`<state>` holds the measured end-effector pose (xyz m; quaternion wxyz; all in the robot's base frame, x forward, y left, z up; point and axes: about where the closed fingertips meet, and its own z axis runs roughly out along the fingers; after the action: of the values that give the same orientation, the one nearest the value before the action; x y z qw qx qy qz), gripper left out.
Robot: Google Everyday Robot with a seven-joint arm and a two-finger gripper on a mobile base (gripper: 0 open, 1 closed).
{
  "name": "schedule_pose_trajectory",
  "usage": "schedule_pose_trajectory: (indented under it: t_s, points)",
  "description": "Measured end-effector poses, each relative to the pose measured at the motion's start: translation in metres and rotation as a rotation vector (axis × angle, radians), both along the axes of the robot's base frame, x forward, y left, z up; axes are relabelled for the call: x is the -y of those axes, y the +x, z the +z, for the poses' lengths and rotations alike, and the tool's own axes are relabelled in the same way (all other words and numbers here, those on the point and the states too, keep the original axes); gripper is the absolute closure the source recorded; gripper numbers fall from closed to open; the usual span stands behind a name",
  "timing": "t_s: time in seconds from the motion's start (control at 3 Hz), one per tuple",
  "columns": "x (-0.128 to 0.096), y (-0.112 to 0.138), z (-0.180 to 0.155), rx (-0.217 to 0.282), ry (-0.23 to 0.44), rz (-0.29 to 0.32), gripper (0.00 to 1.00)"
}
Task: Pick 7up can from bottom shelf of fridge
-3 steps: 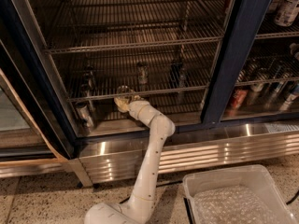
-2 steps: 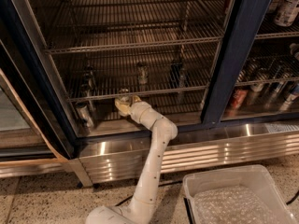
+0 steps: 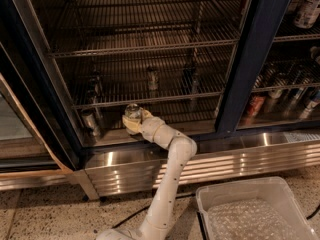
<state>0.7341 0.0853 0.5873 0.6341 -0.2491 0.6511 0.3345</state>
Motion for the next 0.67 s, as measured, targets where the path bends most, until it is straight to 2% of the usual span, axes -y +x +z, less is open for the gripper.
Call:
schedule_pose_trajectory:
  t_s: [0.67]
  points:
    - [-0.028, -0.033, -0.014, -0.047, -0.002, 0.114, 1.0]
